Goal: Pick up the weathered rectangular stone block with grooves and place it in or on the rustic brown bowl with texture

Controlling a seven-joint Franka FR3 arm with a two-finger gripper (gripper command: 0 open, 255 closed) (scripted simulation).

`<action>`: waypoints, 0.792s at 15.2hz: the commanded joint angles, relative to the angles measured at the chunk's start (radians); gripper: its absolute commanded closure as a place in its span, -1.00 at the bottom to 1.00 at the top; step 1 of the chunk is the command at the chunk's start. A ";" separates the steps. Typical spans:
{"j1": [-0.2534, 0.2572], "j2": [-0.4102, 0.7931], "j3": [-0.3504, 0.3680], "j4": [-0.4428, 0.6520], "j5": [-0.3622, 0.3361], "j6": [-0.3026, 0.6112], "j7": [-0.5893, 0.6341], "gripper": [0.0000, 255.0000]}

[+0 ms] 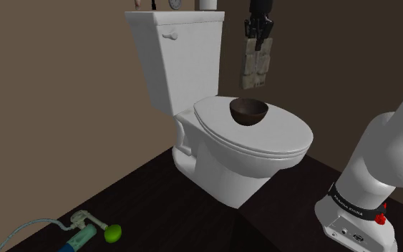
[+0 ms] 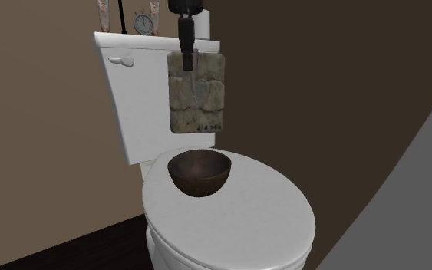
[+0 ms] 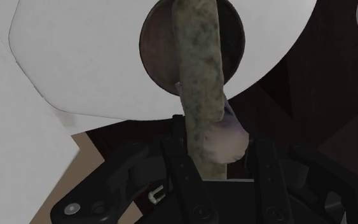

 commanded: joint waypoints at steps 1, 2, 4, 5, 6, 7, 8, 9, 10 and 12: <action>-0.001 -0.010 -0.001 -0.037 -0.002 0.029 -0.001 1.00; -0.001 -0.014 -0.001 -0.055 -0.003 0.043 0.000 1.00; -0.002 -0.021 0.000 -0.090 -0.005 0.071 0.001 1.00; -0.002 -0.024 0.000 -0.107 -0.006 0.085 0.002 1.00; -0.002 -0.027 0.000 -0.124 -0.006 0.099 0.003 1.00; -0.002 -0.030 0.000 -0.140 -0.007 0.112 0.003 1.00; -0.003 -0.033 0.000 -0.156 -0.008 0.126 0.004 1.00; -0.003 -0.035 -0.001 -0.172 -0.008 0.140 0.004 1.00; -0.003 -0.037 -0.001 -0.188 -0.009 0.153 0.004 1.00; -0.004 -0.040 -0.001 -0.218 -0.010 0.180 0.005 1.00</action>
